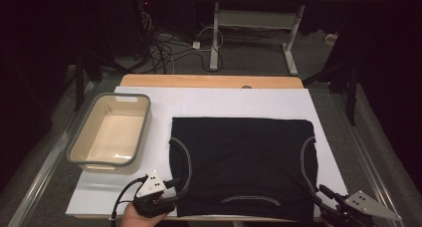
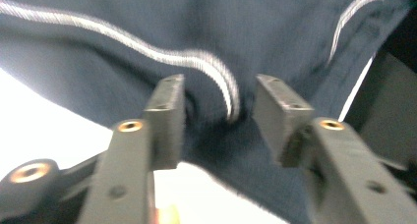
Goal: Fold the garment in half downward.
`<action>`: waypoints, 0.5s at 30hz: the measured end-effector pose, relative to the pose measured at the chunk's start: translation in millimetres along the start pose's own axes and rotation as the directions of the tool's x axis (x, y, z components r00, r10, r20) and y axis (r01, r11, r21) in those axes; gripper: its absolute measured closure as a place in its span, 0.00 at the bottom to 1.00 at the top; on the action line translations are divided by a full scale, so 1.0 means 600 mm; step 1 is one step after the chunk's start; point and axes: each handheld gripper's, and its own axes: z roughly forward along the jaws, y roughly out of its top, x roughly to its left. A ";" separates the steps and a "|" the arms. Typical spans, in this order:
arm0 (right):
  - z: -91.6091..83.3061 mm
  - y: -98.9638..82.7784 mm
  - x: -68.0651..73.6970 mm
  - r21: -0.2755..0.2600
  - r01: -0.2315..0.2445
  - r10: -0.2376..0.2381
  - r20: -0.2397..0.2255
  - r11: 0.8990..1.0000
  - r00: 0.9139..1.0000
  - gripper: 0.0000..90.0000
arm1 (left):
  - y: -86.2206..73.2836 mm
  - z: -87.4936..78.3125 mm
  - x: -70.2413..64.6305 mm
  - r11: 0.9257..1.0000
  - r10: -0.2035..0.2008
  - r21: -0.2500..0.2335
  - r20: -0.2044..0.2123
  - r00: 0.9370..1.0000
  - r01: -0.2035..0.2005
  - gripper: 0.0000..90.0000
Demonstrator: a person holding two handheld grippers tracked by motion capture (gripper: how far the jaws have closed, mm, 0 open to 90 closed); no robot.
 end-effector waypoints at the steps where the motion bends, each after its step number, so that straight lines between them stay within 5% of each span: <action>1: -0.003 0.006 0.005 -0.027 -0.002 0.001 -0.016 1.000 1.000 0.61 | 0.007 0.000 -0.008 1.000 0.006 -0.017 0.009 1.000 -0.006 0.53; 5: 0.003 0.021 0.042 -0.040 0.046 -0.049 -0.065 0.998 0.997 0.66 | 0.025 0.014 -0.043 0.997 0.076 -0.035 0.064 0.995 -0.074 0.57; 10: 0.031 0.022 0.102 -0.010 0.139 -0.139 -0.140 0.990 0.980 0.74 | 0.048 0.054 -0.090 0.990 0.144 -0.025 0.145 0.979 -0.142 0.64; 15: 0.057 0.020 0.142 0.025 0.191 -0.181 -0.207 0.981 0.961 0.70 | 0.054 0.110 -0.120 0.979 0.176 0.074 0.171 0.969 -0.191 0.56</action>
